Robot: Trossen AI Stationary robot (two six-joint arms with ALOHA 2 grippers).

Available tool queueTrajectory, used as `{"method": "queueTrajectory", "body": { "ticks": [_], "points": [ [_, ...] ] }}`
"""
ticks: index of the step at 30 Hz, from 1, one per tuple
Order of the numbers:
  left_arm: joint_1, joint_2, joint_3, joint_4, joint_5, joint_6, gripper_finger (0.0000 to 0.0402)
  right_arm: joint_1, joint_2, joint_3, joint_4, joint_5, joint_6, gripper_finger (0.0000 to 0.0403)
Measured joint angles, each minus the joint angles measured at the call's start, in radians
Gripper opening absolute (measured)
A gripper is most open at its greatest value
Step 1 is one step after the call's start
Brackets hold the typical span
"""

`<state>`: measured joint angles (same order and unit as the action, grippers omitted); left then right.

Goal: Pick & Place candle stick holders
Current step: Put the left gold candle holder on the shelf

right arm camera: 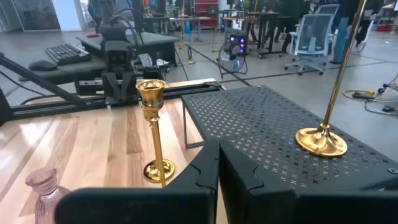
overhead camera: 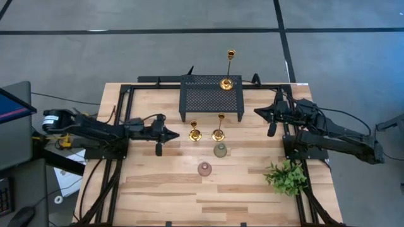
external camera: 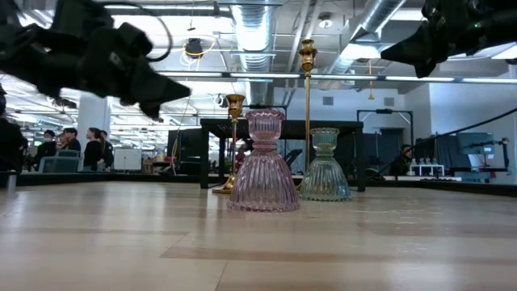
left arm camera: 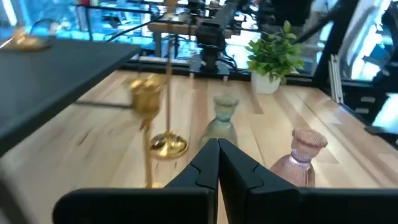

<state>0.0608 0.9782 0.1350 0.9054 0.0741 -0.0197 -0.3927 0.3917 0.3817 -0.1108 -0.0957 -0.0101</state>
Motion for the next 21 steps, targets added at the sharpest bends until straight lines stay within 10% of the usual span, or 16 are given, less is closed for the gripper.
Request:
{"method": "queueTrajectory", "body": {
  "ticks": [21],
  "points": [
    [-0.02,0.253,0.1,-0.056,-0.237,0.135,0.0024,0.0,0.0,0.0,-0.037,0.0,0.0,0.0]
  ]
}}
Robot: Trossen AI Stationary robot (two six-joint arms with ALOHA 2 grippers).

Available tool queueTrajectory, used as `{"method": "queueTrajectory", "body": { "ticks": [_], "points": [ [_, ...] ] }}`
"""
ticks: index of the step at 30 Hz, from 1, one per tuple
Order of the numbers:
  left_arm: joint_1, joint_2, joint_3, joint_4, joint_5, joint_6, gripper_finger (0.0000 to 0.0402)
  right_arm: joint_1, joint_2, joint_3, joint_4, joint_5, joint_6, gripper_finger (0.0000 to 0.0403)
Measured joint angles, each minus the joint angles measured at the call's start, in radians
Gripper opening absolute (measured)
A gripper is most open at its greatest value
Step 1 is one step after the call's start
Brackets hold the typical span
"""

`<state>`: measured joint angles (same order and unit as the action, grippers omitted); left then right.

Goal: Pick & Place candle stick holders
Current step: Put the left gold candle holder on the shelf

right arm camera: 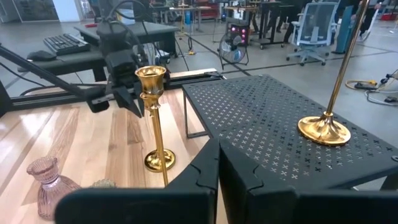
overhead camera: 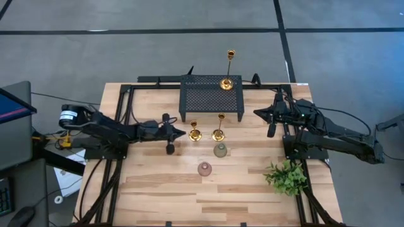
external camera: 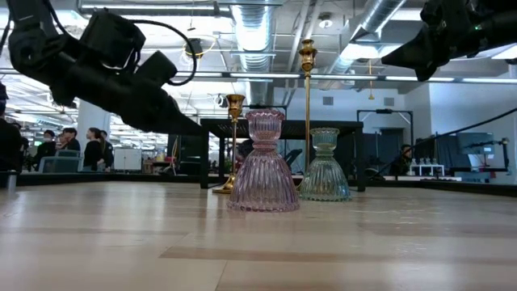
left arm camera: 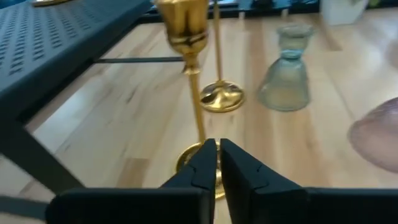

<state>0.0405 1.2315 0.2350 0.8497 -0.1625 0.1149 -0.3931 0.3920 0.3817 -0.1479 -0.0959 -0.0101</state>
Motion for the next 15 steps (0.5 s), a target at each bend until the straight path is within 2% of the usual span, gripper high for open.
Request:
{"method": "queueTrajectory", "body": {
  "ticks": [15],
  "points": [
    [0.001,0.143,0.003,0.18,-0.028,-0.053,0.017,0.0,0.0,0.0,-0.001,0.0,0.0,0.0]
  ]
}}
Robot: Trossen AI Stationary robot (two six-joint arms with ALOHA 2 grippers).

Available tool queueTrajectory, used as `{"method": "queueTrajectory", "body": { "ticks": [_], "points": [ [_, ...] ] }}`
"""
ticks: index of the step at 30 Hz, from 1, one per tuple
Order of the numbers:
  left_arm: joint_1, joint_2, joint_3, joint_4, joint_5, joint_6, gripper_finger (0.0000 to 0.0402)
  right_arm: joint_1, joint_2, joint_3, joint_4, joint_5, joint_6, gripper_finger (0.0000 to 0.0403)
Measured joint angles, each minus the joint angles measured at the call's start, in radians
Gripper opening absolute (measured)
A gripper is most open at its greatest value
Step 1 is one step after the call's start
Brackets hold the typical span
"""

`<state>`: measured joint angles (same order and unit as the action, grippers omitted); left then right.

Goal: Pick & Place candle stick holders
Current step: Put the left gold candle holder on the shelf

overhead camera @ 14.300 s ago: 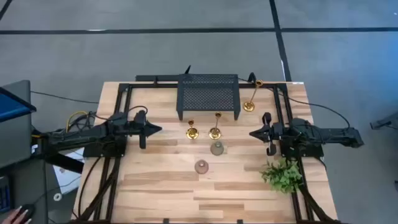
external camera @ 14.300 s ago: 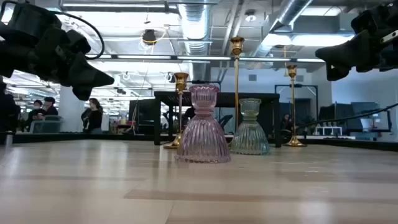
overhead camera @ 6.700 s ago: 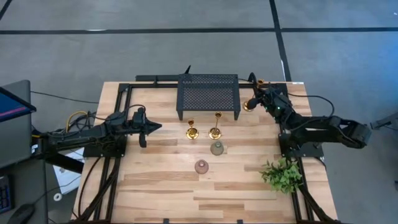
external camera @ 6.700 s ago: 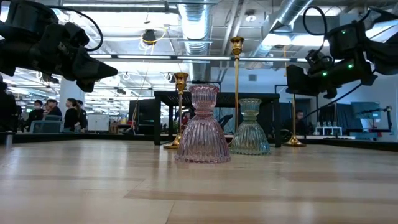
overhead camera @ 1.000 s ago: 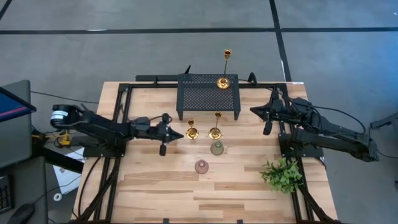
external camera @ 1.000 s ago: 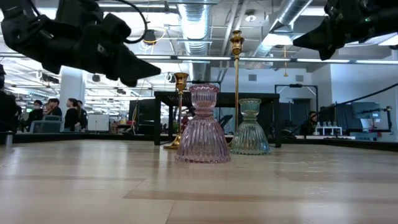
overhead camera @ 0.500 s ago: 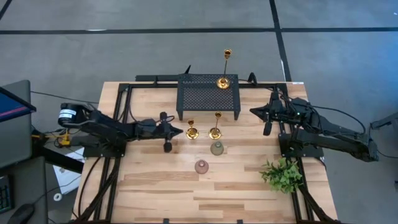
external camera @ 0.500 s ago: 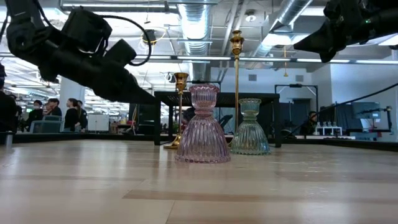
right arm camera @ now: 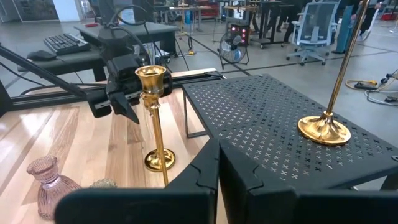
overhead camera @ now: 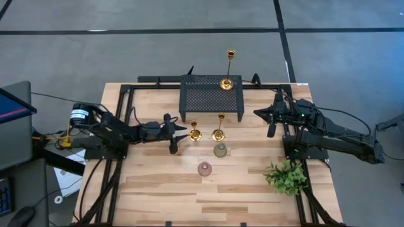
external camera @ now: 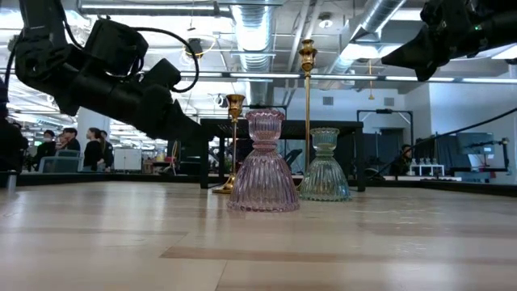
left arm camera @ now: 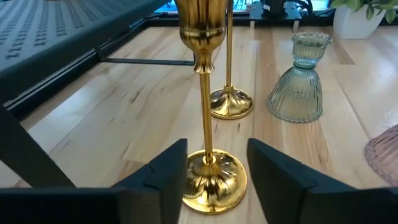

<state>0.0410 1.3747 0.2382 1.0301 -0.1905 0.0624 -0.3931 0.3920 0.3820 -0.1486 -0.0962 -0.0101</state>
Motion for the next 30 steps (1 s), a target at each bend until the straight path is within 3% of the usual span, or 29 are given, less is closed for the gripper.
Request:
{"method": "queueTrajectory", "body": {
  "ticks": [12,30],
  "points": [
    [0.0,0.102,0.086,0.004,-0.001,0.008,0.0239,0.0,0.0,0.0,0.0,0.0,0.0,0.0],
    [0.0,0.129,0.138,0.03,-0.041,-0.016,0.0246,0.0,0.0,0.0,0.0,0.0,-0.024,0.0]
  ]
}}
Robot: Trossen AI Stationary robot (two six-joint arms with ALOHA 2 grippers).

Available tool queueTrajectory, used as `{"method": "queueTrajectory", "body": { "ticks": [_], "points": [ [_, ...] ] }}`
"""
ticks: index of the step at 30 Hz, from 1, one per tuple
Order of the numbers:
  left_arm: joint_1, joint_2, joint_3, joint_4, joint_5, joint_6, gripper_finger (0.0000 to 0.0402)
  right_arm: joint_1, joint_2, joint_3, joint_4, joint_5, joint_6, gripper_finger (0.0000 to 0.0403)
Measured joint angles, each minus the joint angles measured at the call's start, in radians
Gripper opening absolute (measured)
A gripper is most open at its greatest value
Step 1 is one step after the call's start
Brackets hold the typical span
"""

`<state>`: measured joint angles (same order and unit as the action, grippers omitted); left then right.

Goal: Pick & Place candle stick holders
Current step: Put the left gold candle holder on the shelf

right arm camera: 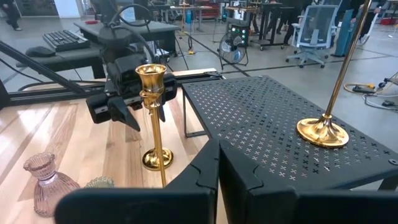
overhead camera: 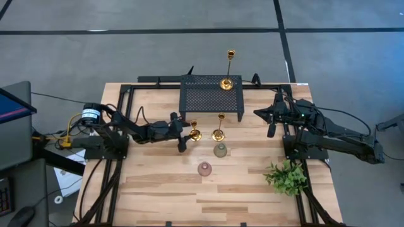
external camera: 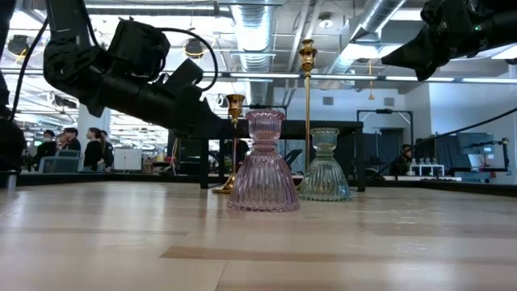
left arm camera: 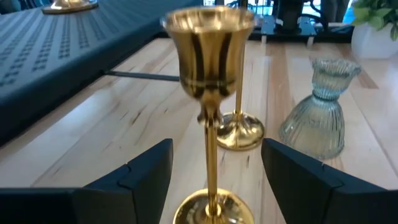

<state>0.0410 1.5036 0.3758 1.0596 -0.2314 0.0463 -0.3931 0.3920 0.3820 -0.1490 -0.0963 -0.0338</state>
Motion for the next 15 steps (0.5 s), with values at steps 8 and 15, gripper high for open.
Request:
{"method": "queueTrajectory", "body": {
  "ticks": [8,15],
  "points": [
    [0.0,0.0,0.009,-0.003,0.0,-0.002,0.0239,0.0,0.0,0.0,0.0,0.0,-0.003,0.0],
    [0.0,0.0,0.009,-0.003,0.0,-0.002,0.0175,0.0,0.0,0.0,0.0,0.0,-0.002,0.0]
  ]
}}
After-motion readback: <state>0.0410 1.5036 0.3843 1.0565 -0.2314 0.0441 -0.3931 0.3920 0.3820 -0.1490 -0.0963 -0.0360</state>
